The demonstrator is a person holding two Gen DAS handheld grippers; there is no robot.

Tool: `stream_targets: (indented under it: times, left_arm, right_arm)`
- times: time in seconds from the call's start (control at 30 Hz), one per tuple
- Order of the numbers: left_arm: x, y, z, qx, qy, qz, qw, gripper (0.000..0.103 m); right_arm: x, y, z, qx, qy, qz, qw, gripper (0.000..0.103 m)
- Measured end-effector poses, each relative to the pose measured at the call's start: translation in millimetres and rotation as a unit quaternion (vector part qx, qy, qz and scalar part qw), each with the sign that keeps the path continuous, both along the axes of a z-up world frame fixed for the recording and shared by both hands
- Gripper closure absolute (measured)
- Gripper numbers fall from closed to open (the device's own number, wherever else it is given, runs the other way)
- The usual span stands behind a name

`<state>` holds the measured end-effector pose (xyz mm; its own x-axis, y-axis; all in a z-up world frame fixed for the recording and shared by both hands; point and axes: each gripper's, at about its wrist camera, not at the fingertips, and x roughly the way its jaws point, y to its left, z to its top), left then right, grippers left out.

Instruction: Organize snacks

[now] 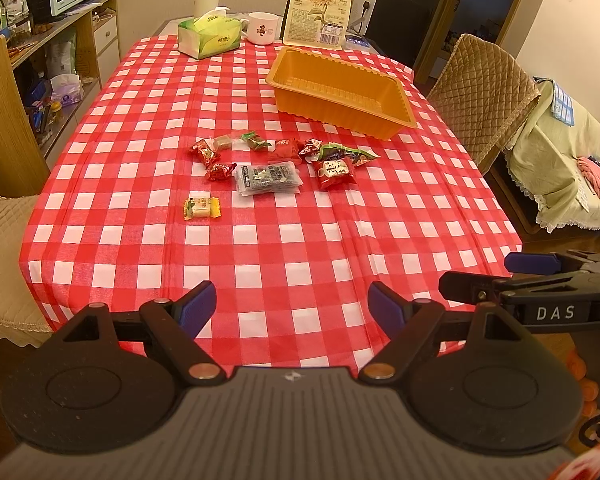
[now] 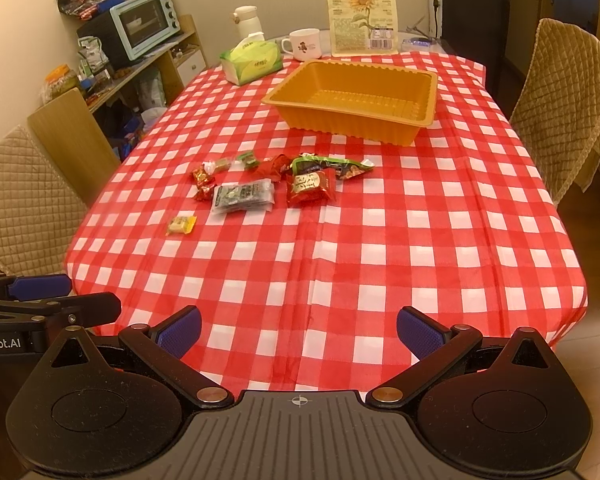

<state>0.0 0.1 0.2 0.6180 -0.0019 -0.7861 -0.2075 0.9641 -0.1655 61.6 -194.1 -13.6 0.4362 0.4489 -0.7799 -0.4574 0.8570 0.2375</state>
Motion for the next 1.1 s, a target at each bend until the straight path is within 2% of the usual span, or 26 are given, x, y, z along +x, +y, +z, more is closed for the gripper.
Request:
stream_targets:
  times: [0.7, 0.77, 1.1]
  left_arm:
    - [0, 0, 0, 0.0, 0.0, 0.0, 1.0, 0.021]
    - [2, 16, 2, 0.0, 0.001, 0.001, 1.0, 0.021]
    - [9, 31, -3, -0.001, 0.002, 0.003, 1.0, 0.021]
  right_arm:
    - [3, 3, -2, -0.001, 0.0, 0.001, 1.0, 0.0]
    - [4, 4, -3, -0.001, -0.001, 0.001, 1.0, 0.0]
    - [7, 6, -6, -0.001, -0.001, 0.001, 1.0, 0.0]
